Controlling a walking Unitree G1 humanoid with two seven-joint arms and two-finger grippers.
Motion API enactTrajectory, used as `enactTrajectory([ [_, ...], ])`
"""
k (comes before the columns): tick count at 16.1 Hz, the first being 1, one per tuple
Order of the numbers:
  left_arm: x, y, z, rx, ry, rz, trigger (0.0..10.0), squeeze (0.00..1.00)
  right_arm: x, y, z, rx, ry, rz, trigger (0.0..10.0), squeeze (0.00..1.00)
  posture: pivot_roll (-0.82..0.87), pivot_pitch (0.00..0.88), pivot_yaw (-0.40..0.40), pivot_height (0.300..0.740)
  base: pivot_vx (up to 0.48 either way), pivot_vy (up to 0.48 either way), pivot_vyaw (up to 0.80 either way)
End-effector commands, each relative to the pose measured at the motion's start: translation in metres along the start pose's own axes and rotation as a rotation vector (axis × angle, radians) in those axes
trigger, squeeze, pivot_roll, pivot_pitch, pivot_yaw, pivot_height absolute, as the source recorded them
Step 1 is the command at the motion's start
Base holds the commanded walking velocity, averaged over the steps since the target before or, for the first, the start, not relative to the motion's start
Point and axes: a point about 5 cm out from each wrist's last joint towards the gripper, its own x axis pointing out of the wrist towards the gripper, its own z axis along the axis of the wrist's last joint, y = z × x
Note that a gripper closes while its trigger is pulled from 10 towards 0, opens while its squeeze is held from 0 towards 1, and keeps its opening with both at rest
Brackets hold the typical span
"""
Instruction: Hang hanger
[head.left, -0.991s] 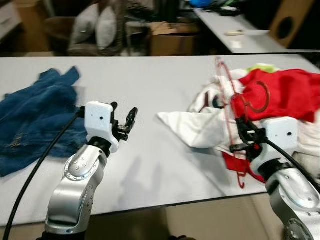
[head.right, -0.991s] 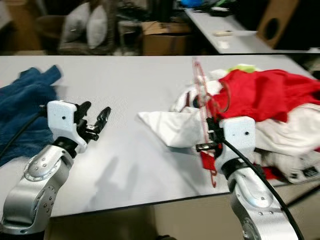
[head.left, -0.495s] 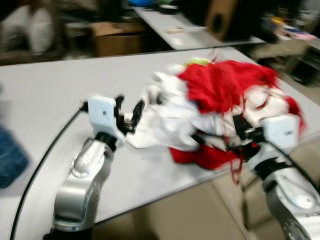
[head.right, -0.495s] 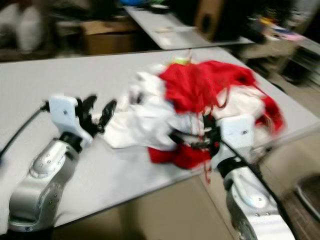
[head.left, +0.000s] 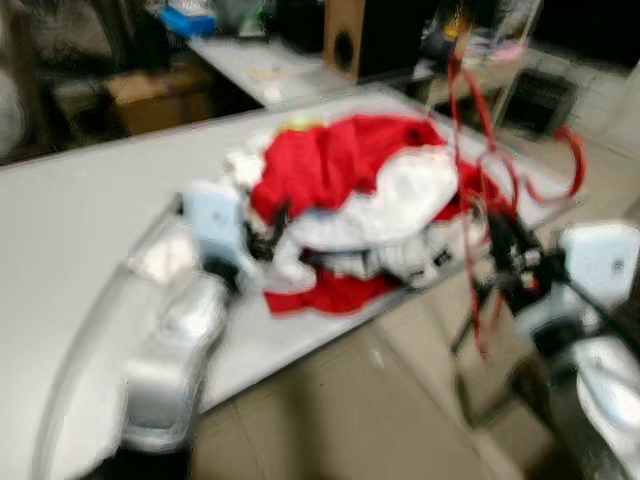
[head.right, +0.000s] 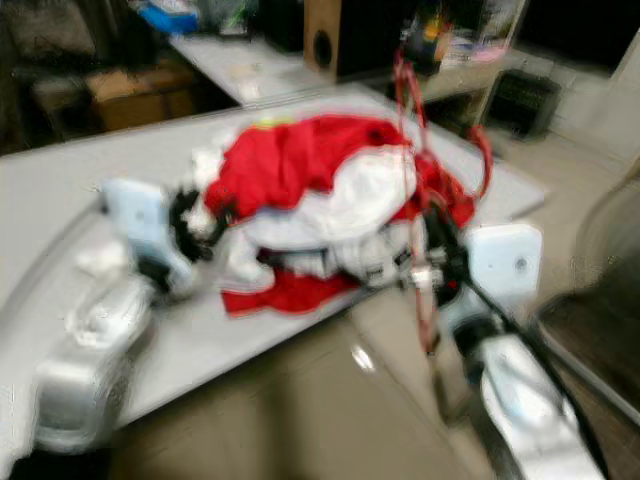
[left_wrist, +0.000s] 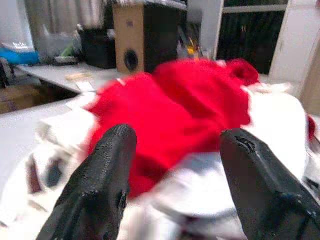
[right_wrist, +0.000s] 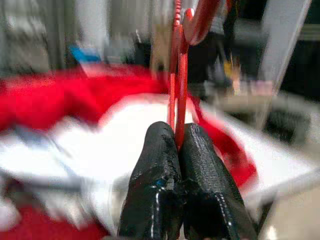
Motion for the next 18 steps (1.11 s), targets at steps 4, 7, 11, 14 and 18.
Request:
enactTrajectory([
  [4,-0.005,0.010,-0.009,-0.010,0.027,0.071,10.0,0.00,-0.005,-0.006,-0.022,-0.053,0.134,0.002,10.0,0.00,-0.06,0.000,-0.002,0.740,0.000,0.120,0.00],
  [7,-0.008,0.006,-0.013,0.048,0.035,0.051,10.0,0.00,-0.010,-0.012,-0.036,-0.048,0.173,0.019,10.0,0.00,-0.05,0.000,-0.015,0.740,0.000,0.000,0.00],
  [11,-0.012,0.003,-0.018,0.059,0.069,0.055,10.0,0.00,-0.014,-0.008,-0.028,-0.014,0.098,0.007,10.0,0.00,-0.04,0.000,-0.021,0.740,0.000,-0.480,0.11],
  [14,-0.011,0.001,-0.021,0.058,0.078,0.049,10.0,0.00,-0.013,-0.008,-0.031,-0.016,0.107,0.011,10.0,0.00,-0.05,0.000,-0.012,0.740,0.000,-0.480,0.00],
  [18,-0.006,0.005,-0.024,0.025,0.082,0.058,10.0,0.00,-0.010,-0.013,-0.037,0.037,0.128,-0.046,10.0,0.00,-0.05,0.000,0.000,0.740,0.000,-0.357,0.00],
])
